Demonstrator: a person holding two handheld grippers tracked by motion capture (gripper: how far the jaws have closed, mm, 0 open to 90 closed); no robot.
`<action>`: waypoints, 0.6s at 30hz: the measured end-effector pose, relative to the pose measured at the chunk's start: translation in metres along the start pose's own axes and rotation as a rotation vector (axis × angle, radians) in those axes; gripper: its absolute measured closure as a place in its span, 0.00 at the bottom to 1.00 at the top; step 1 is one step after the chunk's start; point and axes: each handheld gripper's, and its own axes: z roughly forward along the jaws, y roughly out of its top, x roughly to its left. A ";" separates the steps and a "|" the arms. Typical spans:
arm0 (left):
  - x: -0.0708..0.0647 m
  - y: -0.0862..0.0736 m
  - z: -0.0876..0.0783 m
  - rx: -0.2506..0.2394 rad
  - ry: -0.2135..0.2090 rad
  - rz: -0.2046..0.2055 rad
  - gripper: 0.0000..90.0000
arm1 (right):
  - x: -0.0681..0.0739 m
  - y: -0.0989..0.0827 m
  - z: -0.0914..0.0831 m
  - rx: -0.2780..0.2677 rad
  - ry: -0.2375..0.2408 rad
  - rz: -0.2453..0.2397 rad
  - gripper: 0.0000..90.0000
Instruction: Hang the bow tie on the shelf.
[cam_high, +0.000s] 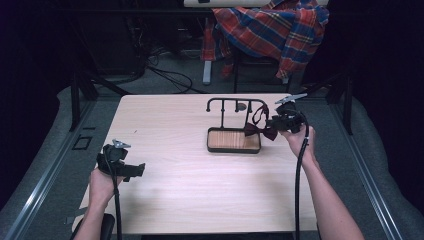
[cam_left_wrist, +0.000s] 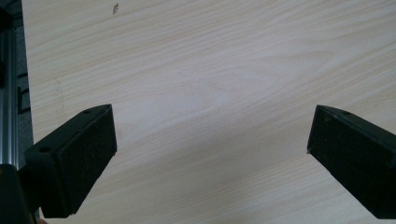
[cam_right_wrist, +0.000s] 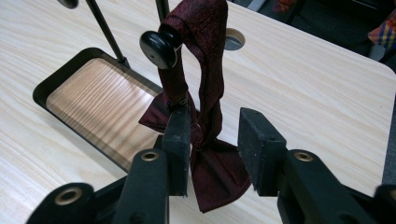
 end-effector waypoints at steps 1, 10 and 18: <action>0.000 0.000 0.000 -0.001 0.001 0.001 0.02 | 0.000 0.000 -0.003 0.000 0.005 0.002 0.67; -0.001 0.000 -0.001 -0.002 0.003 0.005 0.02 | -0.001 -0.002 -0.015 0.012 0.017 -0.005 0.55; -0.002 -0.001 -0.003 -0.004 0.008 0.013 0.02 | 0.008 -0.005 -0.030 0.048 0.007 -0.058 0.38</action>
